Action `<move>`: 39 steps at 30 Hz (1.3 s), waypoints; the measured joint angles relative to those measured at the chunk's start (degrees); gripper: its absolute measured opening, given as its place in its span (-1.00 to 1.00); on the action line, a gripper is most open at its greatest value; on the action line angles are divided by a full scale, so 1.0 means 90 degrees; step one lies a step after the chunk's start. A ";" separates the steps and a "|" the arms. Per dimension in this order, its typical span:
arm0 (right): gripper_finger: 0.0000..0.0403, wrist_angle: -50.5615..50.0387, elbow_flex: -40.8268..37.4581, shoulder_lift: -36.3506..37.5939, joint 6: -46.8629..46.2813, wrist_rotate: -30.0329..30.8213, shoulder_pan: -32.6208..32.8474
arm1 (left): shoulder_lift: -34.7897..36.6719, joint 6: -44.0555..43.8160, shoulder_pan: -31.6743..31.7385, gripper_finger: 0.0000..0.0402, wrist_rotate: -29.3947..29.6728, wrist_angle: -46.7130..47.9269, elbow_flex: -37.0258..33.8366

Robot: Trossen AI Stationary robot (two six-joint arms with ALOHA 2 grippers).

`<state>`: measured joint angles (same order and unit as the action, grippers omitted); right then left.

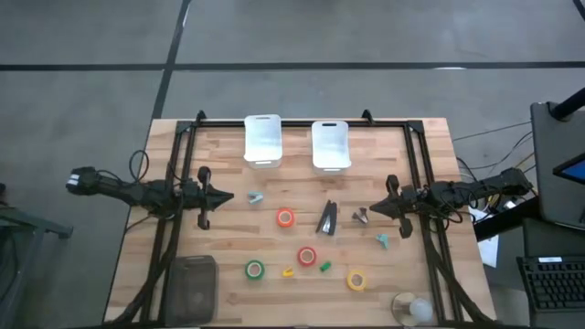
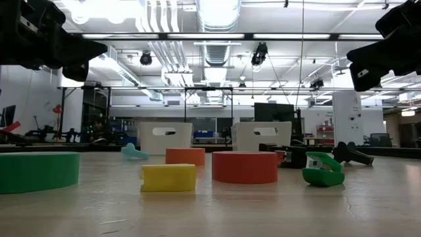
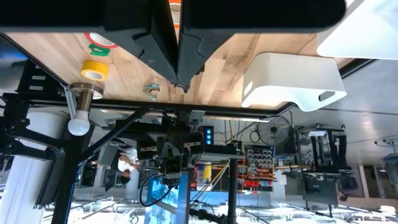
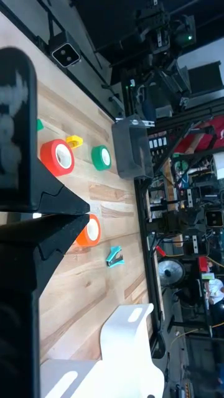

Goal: Pick and place Stapler, Stapler remover, tape

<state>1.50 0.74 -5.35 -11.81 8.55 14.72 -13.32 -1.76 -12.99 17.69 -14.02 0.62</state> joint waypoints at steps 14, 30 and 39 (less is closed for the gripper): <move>-0.96 0.0001 0.0001 -0.0001 0.0000 -0.0001 0.0000 | -0.0001 0.0000 0.0000 -0.94 -0.0001 -0.0001 -0.0002; -0.96 0.0746 0.0001 -0.0003 -0.1181 0.0264 -0.0002 | -0.0001 0.0000 0.0002 -0.94 0.0000 -0.0001 -0.0001; -0.96 0.1825 0.0001 -0.0273 -0.1875 -0.0463 0.0003 | 0.0000 0.0000 -0.0001 -0.94 -0.0002 -0.0002 -0.0001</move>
<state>17.92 0.74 -7.80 -28.69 4.39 14.74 -13.32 -1.76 -12.99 17.67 -14.04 0.60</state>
